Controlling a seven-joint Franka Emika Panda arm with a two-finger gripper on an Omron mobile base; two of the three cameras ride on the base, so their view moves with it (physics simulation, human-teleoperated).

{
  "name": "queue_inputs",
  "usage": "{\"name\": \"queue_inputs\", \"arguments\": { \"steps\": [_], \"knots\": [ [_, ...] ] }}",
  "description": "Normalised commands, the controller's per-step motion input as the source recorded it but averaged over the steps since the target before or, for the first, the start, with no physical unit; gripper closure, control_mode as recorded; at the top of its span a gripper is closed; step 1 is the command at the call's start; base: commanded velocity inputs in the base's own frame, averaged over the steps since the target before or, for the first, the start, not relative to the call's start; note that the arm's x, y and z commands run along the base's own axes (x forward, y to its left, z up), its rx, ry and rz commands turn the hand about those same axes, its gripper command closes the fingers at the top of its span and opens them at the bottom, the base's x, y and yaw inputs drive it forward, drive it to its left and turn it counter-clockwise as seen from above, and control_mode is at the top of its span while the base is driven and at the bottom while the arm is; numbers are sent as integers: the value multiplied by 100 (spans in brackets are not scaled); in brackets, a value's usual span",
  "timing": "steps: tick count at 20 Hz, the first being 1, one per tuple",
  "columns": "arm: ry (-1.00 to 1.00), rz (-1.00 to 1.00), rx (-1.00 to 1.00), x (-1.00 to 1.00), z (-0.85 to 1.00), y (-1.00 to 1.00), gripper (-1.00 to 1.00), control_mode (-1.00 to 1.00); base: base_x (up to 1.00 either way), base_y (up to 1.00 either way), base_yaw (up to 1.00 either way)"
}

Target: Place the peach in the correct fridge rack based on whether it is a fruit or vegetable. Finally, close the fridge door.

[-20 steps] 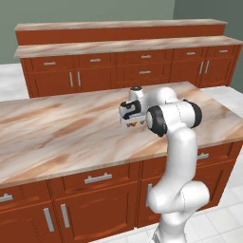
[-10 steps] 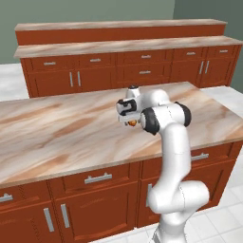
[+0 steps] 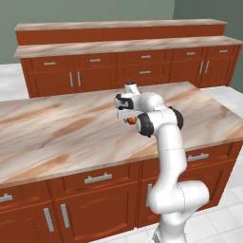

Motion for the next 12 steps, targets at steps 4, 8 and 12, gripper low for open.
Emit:
{"name": "queue_inputs", "arguments": {
  "steps": [4,8,12],
  "knots": [
    [-3,0,0,-69,-53,-2,100,-100,0,0,0],
    [-4,0,0,-72,-46,-1,100,-100,0,0,0],
    [-32,-1,0,-94,30,0,100,-100,0,0,0]
  ]
}}
